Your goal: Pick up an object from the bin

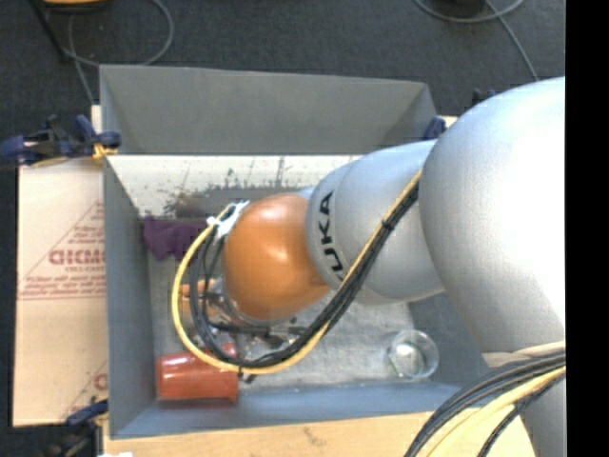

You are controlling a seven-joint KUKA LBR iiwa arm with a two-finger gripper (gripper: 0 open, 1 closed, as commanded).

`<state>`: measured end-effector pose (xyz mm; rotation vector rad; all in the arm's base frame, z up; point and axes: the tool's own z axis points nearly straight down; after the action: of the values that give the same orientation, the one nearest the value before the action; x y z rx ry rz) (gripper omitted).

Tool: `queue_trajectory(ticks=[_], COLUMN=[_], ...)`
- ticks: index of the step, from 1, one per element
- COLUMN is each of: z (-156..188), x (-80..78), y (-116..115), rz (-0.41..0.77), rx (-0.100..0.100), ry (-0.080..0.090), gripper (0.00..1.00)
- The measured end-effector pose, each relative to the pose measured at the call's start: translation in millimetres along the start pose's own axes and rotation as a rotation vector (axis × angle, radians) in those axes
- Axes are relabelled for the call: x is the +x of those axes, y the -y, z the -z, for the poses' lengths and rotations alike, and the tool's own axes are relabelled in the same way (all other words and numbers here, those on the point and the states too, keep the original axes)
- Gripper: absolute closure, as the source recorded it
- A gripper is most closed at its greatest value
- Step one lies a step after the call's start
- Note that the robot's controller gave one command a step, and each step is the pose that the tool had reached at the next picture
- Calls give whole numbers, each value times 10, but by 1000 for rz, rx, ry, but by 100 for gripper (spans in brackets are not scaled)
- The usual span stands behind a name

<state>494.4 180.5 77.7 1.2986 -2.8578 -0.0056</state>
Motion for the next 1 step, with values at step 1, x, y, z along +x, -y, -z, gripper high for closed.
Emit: queue_trajectory(ticks=[1], z=[21], x=[65], y=[91], rz=[-1], rx=[-2], ry=[5], gripper=[100])
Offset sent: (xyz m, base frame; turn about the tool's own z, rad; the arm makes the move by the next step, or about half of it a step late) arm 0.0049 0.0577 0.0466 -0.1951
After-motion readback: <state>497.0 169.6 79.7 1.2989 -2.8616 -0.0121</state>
